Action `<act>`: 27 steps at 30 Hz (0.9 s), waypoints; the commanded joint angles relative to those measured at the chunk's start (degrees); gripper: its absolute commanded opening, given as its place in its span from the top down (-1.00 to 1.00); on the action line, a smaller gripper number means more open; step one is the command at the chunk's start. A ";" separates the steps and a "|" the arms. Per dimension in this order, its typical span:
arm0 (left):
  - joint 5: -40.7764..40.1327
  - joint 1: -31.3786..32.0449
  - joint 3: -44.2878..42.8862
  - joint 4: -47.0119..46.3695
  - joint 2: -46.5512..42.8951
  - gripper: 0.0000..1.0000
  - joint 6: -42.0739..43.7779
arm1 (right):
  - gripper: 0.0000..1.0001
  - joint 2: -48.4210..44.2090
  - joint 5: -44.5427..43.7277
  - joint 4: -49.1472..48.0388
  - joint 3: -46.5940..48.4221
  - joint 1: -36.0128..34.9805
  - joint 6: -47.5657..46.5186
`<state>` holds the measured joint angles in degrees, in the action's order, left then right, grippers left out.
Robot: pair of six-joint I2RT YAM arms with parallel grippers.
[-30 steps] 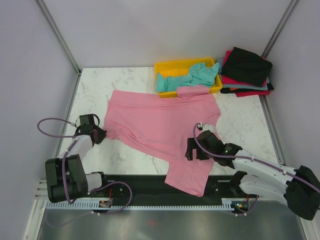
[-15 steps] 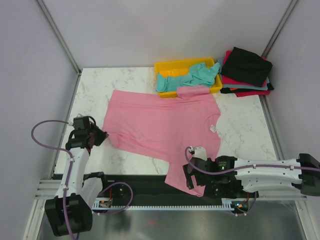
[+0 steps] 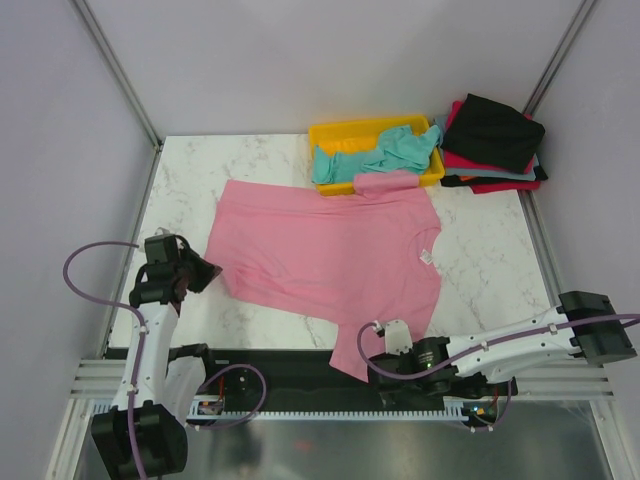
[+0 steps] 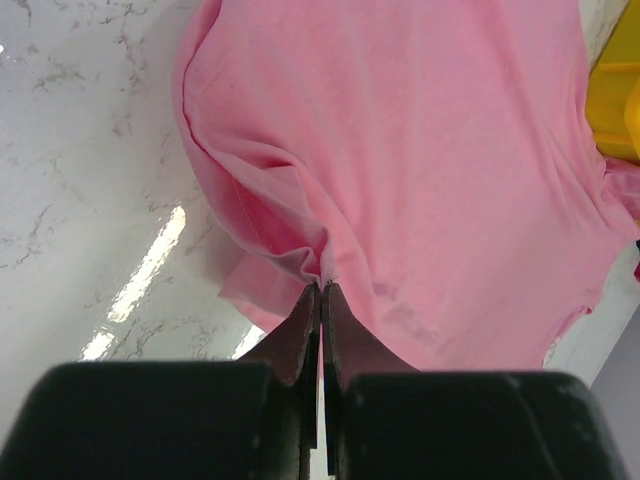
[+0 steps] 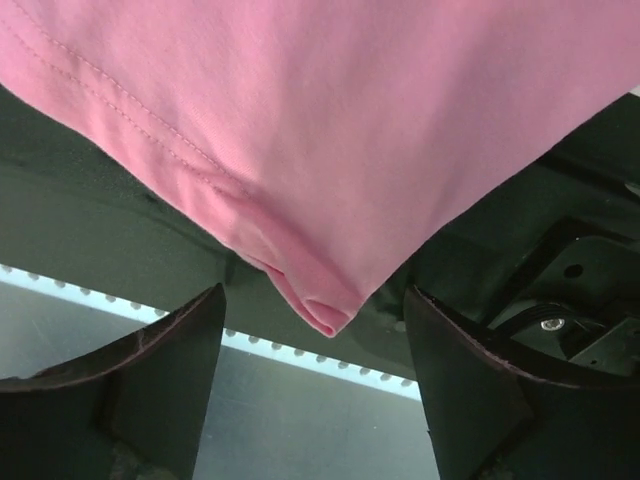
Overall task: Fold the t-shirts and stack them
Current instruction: Fold the tshirt
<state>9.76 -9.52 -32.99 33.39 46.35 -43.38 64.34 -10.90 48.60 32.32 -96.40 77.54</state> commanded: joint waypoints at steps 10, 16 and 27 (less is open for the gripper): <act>1.58 0.82 0.12 0.10 -1.00 0.96 0.40 | -0.13 3.34 -8.79 -0.44 1.87 -0.98 3.15; 1.40 1.26 0.12 0.10 -1.17 0.96 0.31 | 0.47 5.62 -9.23 0.09 2.67 -1.07 2.01; 5.70 1.26 -4.44 8.35 -1.87 0.96 1.27 | 1.00 4.74 -14.41 13.08 14.42 -1.42 0.16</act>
<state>11.53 -8.49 -33.63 36.73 45.25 -43.35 69.34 -19.86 54.48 38.96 -97.14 78.78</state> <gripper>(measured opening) 0.027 0.011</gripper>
